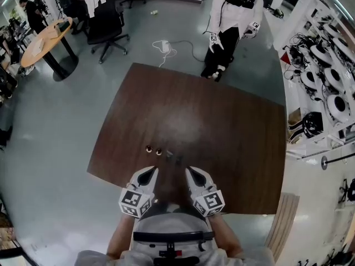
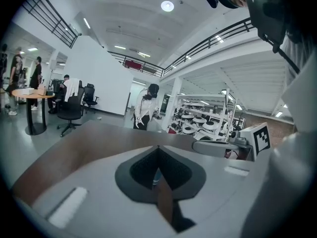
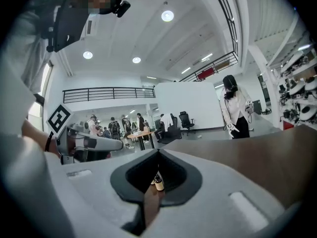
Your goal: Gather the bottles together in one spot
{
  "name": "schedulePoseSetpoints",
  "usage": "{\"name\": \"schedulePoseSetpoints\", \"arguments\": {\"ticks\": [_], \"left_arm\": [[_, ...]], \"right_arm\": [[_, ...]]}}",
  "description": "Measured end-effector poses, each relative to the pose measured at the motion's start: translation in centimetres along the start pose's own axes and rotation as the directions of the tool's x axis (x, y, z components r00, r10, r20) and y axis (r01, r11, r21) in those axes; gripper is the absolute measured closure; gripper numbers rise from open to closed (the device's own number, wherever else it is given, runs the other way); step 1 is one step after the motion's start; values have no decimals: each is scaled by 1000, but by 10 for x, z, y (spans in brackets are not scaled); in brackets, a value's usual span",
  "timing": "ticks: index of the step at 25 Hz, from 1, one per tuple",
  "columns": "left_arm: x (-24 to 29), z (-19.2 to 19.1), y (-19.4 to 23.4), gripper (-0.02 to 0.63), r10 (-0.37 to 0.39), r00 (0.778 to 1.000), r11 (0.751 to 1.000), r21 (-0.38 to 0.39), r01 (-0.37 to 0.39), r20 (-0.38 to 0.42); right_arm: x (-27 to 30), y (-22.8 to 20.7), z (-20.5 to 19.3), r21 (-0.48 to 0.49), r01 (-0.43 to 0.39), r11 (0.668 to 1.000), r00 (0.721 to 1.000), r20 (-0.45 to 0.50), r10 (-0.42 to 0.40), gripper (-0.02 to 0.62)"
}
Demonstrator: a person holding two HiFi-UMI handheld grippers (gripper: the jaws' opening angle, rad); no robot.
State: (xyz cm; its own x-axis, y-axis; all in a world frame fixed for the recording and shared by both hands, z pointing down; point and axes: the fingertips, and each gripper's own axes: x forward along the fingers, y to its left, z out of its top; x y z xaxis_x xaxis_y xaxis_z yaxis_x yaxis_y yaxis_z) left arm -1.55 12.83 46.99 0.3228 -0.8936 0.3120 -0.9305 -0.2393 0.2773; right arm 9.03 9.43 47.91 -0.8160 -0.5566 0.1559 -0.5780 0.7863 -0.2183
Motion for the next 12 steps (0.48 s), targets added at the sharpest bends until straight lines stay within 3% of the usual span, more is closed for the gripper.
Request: {"name": "schedulePoseSetpoints", "arguments": {"ticks": [12], "left_arm": [[-3,6,0,604,-10,1000,1000,7,10,7]], "right_arm": [[7,11,0,5,-5,1000,1000,-8,5,595]]}}
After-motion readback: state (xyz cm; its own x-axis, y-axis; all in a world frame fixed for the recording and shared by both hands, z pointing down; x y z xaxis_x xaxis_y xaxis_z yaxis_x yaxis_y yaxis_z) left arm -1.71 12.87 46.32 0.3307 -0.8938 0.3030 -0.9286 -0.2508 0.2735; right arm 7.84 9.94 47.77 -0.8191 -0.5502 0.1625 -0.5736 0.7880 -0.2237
